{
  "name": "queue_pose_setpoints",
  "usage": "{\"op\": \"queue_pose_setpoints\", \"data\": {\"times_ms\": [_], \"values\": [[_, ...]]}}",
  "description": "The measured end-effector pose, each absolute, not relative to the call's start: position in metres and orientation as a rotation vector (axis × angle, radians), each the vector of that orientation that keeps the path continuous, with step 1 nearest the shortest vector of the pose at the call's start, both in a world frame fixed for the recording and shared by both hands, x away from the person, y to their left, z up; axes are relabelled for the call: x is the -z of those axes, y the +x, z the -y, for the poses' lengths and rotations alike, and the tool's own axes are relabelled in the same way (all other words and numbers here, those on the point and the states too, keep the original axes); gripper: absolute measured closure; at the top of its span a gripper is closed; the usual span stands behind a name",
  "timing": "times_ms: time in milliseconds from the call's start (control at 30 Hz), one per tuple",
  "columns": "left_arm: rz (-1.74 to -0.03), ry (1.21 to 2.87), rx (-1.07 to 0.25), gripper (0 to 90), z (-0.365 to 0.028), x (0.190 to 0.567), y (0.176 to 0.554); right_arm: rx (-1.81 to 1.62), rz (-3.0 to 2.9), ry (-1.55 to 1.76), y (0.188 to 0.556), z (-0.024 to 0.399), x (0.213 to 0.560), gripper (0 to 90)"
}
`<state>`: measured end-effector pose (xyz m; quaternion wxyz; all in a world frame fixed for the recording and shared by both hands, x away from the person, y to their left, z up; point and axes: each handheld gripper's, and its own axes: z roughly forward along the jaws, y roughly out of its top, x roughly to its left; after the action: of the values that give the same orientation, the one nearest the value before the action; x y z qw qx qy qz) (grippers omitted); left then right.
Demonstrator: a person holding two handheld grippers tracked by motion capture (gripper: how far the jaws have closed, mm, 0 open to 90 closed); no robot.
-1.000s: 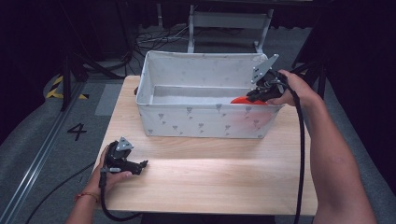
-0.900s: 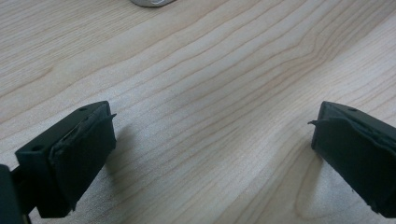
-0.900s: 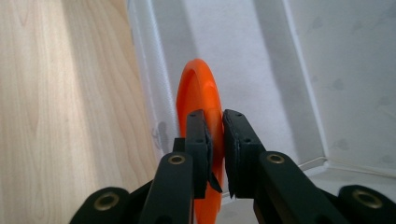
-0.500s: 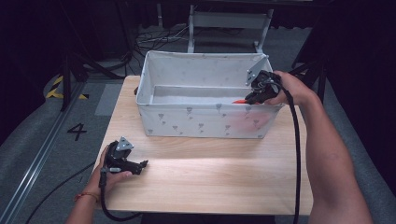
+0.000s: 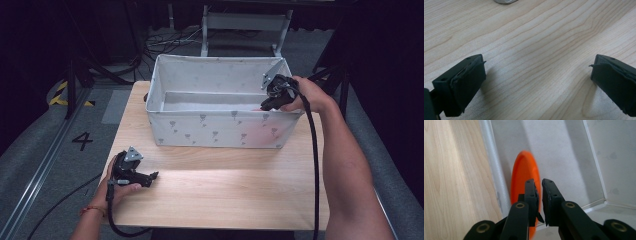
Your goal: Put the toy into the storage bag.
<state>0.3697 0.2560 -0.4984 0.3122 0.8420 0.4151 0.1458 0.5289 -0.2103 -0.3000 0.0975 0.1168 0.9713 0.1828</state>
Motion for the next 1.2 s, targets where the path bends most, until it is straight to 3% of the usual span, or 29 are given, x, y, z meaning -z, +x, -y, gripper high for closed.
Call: {"op": "queue_pose_setpoints", "data": {"times_ms": [433,1200], "values": [[-1.093,2.226,-0.383,0.1,-0.256,0.498,0.370,-0.581,-2.822,0.360,0.526,0.214,0.295,74.5],[-1.101,2.223,-0.386,0.1,-0.255,0.498,0.370,-1.011,-2.435,0.671,0.484,0.242,0.264,33.8]]}}
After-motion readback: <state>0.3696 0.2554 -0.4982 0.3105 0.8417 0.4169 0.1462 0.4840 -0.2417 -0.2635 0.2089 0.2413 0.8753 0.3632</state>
